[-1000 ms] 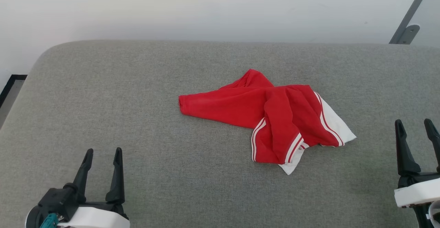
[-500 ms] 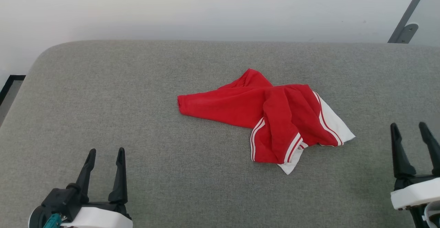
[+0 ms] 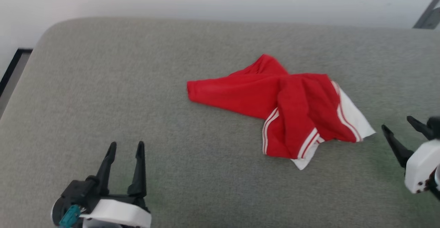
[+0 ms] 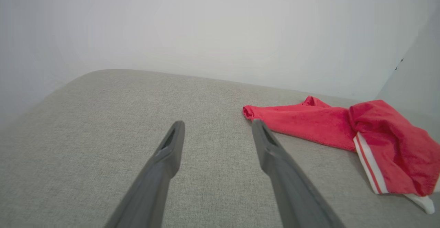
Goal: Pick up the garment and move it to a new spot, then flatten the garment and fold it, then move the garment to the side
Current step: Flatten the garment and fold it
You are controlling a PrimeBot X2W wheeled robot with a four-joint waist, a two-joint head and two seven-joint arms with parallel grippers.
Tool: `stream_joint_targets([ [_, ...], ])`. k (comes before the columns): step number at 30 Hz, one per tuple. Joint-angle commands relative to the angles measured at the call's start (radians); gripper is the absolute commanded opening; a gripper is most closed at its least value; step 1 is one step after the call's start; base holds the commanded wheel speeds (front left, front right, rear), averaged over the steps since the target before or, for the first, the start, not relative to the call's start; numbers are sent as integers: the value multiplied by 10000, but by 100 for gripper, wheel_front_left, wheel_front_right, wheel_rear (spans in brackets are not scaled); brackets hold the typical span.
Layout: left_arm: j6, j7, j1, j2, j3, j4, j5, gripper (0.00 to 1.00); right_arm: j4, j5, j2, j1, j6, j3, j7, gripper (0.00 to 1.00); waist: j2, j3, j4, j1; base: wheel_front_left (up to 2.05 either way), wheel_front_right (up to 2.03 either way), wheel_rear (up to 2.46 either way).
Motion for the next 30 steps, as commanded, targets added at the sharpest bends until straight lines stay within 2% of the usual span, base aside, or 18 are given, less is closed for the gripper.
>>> stream_joint_targets([
  [1, -40, -52, -198, -40, -83, 58, -53, 100, 64, 357, -401, -380, -5, 438, 484, 100, 0, 318, 267, 0, 0, 0, 0],
  [4, -41, -52, -408, -130, -239, 176, -124, 100, 122, 1089, -1146, -1036, -5, 1309, 1337, 100, 0, 609, 455, 0, 0, 0, 0],
  [9, -41, -52, -754, -254, -562, 348, -266, 100, 166, 2203, -1969, -2048, -5, 2650, 2755, 100, 0, 1087, 783, 0, 0, 0, 0],
  [17, -40, -52, -1271, -305, -927, 535, -497, 100, 435, 3280, -2529, -3236, -7, 4219, 3802, 100, 0, 1703, 1170, 0, 0, 0, 0],
  [18, -40, -52, -1323, -299, -945, 551, -553, 100, 485, 3354, -2576, -3294, -5, 4441, 3854, 80, 0, 1747, 1194, 0, 0, 0, 0],
  [19, -37, -52, -1362, -298, -971, 566, -609, 100, 506, 3437, -2594, -3321, -5, 4654, 3853, 45, 0, 1780, 1209, 0, 0, 0, 0],
  [21, -32, -52, -1411, -304, -994, 596, -681, 100, 541, 3589, -2654, -3433, -5, 4974, 3714, 4, 0, 1817, 1207, 0, 0, 0, 0],
  [22, -14, -52, -1427, -300, -977, 602, -715, 100, 620, 3684, -2683, -3524, -7, 5049, 3592, 0, 0, 1825, 1187, 0, 0, 0, 0],
  [27, 12, -52, -1497, -302, -902, 671, -754, 100, 1117, 3885, -2824, -3919, -30, 5169, 2834, 0, 0, 1723, 914, 0, 0, 0, 0],
  [30, 9, -52, -1501, -299, -813, 695, -697, 100, 1594, 3868, -2861, -4181, -25, 4886, 2161, 0, 0, 1609, 674, 0, 0, 0, 0],
])
